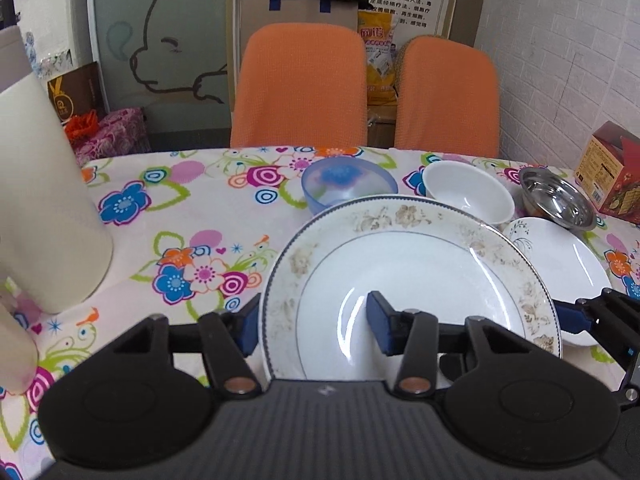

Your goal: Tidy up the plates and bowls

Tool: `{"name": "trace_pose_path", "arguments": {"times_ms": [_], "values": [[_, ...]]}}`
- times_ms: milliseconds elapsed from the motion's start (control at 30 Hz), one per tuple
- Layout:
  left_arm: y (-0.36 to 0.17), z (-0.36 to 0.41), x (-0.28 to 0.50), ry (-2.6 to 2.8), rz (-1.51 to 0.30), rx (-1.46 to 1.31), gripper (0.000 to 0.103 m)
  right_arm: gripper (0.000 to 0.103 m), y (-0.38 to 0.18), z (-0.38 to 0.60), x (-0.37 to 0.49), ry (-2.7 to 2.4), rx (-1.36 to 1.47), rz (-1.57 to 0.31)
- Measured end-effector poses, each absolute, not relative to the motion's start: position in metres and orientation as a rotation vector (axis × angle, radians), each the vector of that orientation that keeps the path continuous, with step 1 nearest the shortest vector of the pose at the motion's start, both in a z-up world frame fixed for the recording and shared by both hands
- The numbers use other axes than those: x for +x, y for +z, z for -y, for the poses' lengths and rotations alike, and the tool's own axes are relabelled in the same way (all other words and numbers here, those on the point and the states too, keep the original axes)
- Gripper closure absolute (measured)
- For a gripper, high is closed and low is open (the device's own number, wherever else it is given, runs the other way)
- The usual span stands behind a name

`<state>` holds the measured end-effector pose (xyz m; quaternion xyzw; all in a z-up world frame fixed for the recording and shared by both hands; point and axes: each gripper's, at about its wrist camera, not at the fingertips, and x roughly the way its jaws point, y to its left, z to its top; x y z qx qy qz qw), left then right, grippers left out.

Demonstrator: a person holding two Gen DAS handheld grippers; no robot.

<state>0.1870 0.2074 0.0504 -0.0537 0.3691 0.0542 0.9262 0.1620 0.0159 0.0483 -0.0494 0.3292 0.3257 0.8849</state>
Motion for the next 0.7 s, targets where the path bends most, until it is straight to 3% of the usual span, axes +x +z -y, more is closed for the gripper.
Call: {"name": "trace_pose_path", "arguments": {"times_ms": [433, 700], "values": [[0.017, -0.176, 0.077, 0.108, -0.782, -0.117, 0.056, 0.042, 0.032, 0.013, 0.068, 0.684, -0.085, -0.76], [-0.002, -0.18, 0.071, 0.086, -0.803, -0.167, 0.056, 0.042, 0.021, 0.013, 0.06, 0.679, -0.105, -0.759]]}}
